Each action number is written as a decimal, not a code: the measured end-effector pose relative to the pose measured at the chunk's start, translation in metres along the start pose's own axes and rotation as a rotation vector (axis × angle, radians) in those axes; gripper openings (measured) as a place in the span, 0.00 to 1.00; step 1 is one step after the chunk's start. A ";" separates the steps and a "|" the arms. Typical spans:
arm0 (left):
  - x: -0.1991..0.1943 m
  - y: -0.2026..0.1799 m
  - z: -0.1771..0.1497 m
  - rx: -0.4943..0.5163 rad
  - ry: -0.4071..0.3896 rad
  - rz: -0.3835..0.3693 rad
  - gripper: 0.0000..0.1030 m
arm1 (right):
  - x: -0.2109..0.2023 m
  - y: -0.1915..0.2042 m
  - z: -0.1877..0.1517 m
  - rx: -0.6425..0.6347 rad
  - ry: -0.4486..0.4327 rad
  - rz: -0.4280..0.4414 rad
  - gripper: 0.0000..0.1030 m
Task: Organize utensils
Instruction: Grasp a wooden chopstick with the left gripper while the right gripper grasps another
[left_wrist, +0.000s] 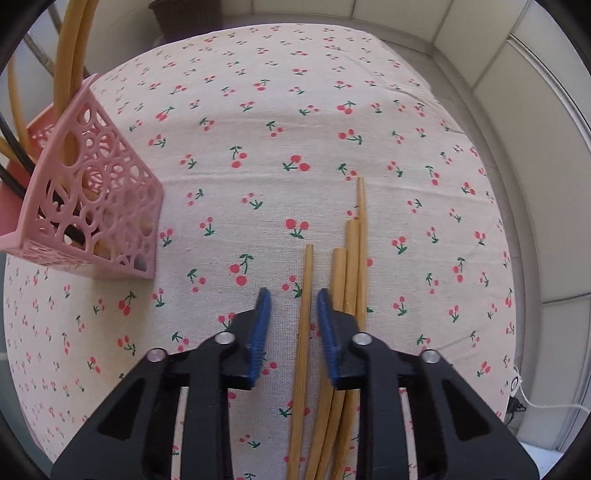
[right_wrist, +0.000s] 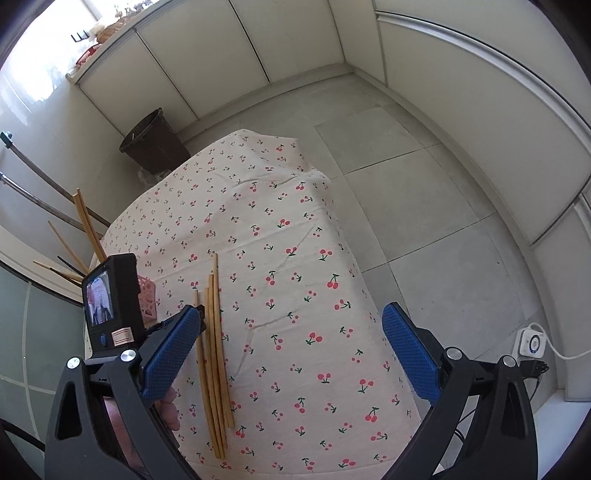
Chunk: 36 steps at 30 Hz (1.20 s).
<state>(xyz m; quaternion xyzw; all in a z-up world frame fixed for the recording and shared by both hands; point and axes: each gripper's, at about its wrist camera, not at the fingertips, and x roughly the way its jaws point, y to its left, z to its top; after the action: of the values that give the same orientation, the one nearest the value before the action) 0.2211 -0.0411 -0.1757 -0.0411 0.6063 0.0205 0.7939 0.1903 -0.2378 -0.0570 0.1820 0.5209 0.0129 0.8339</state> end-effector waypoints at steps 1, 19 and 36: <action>0.000 0.002 -0.001 0.002 -0.005 -0.019 0.07 | 0.004 -0.001 0.001 0.006 0.009 -0.003 0.93; -0.128 0.076 -0.078 0.045 -0.251 -0.154 0.05 | 0.137 0.074 0.022 0.014 0.106 -0.039 0.85; -0.167 0.109 -0.087 0.015 -0.348 -0.150 0.06 | 0.183 0.138 0.012 -0.103 0.045 -0.210 0.50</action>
<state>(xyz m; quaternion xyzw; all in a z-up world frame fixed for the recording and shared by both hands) 0.0841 0.0626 -0.0418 -0.0761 0.4554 -0.0362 0.8863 0.3077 -0.0737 -0.1671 0.0830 0.5545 -0.0436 0.8269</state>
